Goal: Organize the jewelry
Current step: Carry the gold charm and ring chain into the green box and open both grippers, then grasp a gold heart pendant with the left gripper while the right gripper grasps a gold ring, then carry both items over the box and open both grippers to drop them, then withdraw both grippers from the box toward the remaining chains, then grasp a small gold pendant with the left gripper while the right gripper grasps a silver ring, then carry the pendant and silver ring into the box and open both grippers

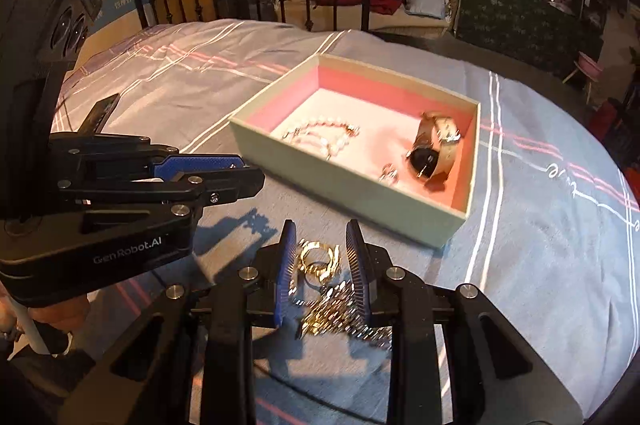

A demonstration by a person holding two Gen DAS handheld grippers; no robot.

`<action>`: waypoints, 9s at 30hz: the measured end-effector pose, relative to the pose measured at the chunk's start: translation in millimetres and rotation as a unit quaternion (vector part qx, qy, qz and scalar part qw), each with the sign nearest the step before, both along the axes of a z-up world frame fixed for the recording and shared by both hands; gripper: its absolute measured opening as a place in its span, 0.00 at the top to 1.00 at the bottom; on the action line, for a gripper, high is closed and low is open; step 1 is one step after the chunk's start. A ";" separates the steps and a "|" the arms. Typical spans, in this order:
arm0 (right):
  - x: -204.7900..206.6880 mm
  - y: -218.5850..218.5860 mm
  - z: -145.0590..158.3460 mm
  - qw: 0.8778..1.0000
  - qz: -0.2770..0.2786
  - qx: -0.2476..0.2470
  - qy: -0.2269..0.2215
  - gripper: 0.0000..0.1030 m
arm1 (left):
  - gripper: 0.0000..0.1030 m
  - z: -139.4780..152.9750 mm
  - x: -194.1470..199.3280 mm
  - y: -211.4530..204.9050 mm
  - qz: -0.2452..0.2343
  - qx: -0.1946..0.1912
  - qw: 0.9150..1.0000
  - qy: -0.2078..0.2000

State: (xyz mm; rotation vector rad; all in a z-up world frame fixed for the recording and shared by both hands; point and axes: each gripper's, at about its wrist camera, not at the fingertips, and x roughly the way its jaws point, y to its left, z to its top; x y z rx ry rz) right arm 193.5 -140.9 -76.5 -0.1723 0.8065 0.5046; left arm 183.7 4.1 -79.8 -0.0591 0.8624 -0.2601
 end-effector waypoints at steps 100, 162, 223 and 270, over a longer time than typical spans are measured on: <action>59.7 -15.7 29.3 1.000 -0.007 0.011 0.000 0.76 | 0.88 38.8 48.3 -12.3 -0.015 0.011 0.999 -0.028; -58.2 -50.8 -46.0 0.988 -0.071 0.081 0.111 0.44 | 0.20 -48.7 -31.7 -3.3 0.021 0.023 0.997 0.074; -48.2 -53.7 -31.4 0.999 0.038 0.010 0.026 0.78 | 0.89 -26.1 -48.3 -22.0 -0.026 0.048 0.998 0.014; 104.8 -13.7 38.3 0.999 -0.032 0.018 -0.025 0.78 | 0.89 50.3 109.6 -12.8 0.044 0.016 0.999 -0.001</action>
